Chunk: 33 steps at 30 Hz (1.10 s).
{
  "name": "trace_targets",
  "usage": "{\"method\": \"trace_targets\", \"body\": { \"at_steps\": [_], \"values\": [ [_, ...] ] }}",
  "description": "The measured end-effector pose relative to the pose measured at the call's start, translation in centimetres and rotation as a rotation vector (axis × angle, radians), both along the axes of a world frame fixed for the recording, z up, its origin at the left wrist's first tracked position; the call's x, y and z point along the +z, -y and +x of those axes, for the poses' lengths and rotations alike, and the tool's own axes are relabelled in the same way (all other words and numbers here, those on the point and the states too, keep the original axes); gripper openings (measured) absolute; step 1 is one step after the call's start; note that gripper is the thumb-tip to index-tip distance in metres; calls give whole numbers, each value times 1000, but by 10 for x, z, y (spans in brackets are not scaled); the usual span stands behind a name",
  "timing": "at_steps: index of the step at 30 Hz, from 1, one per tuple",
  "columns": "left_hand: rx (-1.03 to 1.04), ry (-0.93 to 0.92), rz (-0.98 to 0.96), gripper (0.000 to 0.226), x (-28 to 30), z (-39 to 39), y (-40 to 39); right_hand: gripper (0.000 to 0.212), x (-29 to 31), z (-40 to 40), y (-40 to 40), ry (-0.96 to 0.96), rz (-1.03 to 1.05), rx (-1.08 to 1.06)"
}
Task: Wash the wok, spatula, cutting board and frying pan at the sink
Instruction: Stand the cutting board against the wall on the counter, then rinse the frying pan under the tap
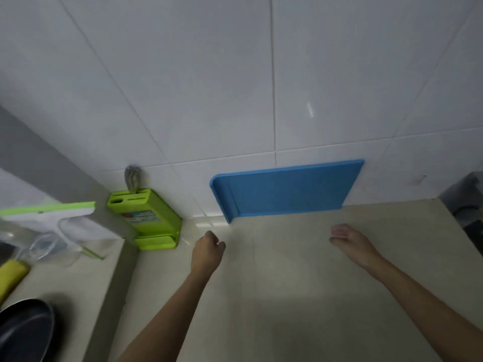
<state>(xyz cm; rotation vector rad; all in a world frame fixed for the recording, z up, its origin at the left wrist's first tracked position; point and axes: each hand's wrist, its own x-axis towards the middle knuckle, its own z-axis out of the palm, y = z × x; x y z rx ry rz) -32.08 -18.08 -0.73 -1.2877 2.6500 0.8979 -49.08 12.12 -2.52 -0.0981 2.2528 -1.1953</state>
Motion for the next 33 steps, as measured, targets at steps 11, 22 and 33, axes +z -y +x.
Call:
{"method": "trace_targets", "body": {
  "at_steps": [11,22,33],
  "values": [
    [41,34,62,16,24,190,-59,14,-15,165,41,36,-33,502],
    [379,7,-116,12,70,392,-1,21,37,285,197,-75,-74,894],
    [539,-133,-113,8,68,527,111,20,68,409,320,-89,-66,918]
  ]
}}
